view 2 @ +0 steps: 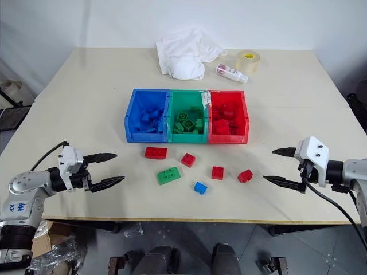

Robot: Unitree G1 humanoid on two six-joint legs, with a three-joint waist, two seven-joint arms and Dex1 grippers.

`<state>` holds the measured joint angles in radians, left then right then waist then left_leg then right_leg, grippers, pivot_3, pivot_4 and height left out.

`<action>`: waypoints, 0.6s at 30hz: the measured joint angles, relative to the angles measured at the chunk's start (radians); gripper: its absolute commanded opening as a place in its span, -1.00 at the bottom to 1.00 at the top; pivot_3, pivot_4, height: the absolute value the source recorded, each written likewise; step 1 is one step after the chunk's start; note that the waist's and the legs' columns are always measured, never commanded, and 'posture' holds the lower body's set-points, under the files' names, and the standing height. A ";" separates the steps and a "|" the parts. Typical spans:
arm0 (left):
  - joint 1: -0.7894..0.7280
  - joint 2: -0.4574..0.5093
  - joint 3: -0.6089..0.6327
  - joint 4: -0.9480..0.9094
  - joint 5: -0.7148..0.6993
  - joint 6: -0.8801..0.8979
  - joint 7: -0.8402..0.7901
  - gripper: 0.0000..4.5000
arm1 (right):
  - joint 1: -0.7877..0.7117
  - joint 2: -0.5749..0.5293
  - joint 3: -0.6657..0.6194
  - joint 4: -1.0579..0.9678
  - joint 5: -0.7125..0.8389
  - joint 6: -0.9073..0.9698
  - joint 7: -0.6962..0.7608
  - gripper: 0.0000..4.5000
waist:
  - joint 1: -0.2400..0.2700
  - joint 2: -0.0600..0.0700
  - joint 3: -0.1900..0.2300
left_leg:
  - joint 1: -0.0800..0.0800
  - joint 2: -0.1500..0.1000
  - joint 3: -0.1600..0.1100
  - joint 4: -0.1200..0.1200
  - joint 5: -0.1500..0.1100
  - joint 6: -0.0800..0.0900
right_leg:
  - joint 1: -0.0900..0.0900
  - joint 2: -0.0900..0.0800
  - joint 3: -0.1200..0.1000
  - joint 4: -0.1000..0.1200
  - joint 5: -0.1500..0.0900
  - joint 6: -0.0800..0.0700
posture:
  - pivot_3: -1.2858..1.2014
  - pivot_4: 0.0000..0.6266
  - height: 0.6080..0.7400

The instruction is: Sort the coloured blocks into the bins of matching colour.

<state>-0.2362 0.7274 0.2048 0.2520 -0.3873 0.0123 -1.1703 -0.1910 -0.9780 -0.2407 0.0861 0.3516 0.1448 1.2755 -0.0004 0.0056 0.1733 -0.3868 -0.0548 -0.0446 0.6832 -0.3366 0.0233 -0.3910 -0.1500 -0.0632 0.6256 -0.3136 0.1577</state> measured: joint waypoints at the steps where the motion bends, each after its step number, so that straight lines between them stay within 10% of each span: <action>1: -0.003 0.000 0.000 0.001 0.000 0.001 0.000 0.99 | 0.000 0.000 0.000 0.000 0.000 0.000 -0.001 1.00 | 0.000 0.000 0.000 | 0.000 0.000 0.000 0.000 0.000 0.000 | 0.000 0.000 0.000 0.000 0.000 0.000 | 0.03 -0.52 1.00; 18: -0.023 -0.007 -0.002 0.001 0.003 0.040 0.021 0.99 | 0.097 -0.151 -0.003 0.106 -0.085 -0.033 0.048 1.00 | -0.002 0.000 0.000 | 0.000 0.001 0.001 0.000 0.000 0.000 | 0.000 0.000 0.000 0.000 0.000 0.000 | 0.03 -0.52 1.00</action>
<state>-0.2595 0.7204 0.2030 0.2531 -0.3846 0.0525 -1.1492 -0.0940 -1.1288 -0.2440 0.1921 0.2662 0.1119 1.3238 -0.0027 0.0055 0.1733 -0.3866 -0.0540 -0.0437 0.6833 -0.3366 0.0233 -0.3909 -0.1498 -0.0633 0.6254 -0.3136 0.1576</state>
